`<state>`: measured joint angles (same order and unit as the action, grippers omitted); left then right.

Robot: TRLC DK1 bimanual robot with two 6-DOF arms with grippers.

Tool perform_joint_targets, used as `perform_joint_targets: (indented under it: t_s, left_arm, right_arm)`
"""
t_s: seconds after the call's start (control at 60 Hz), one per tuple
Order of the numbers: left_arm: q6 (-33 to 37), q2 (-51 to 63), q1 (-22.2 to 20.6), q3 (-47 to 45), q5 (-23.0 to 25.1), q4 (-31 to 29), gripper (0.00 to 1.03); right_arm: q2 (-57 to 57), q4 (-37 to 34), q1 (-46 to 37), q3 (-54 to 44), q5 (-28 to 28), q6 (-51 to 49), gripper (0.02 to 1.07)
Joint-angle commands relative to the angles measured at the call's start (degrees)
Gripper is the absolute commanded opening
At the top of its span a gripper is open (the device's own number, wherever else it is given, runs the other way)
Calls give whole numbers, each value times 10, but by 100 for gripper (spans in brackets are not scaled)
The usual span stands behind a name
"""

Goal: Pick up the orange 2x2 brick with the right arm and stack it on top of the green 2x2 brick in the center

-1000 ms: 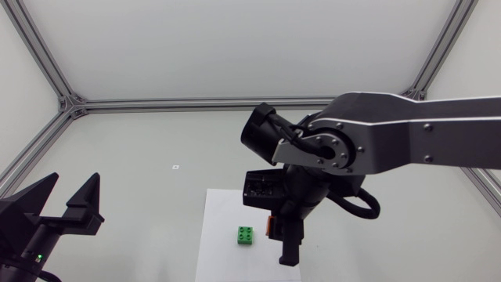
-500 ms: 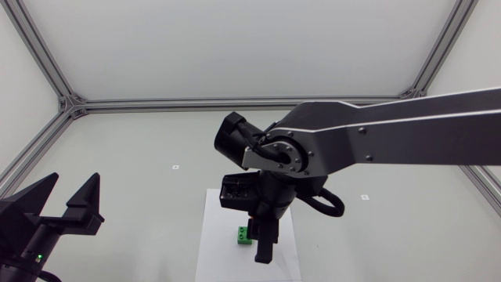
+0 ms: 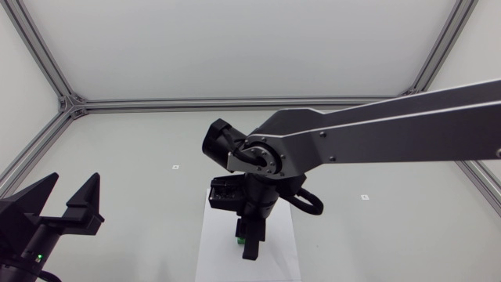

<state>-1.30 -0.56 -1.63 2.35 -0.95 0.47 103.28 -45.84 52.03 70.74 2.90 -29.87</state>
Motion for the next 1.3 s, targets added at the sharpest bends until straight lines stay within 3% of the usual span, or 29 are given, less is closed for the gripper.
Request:
perform_joint_targets:
  t_s: [0.0,1.283]
  left_arm:
    - [3,-2,0,-23,2,-6,99]
    - [3,-2,0,-23,2,-6,99]
  right_arm:
    - [18,6,4,8,-3,-8,25]
    - [75,20,6,26,-12,-42,26]
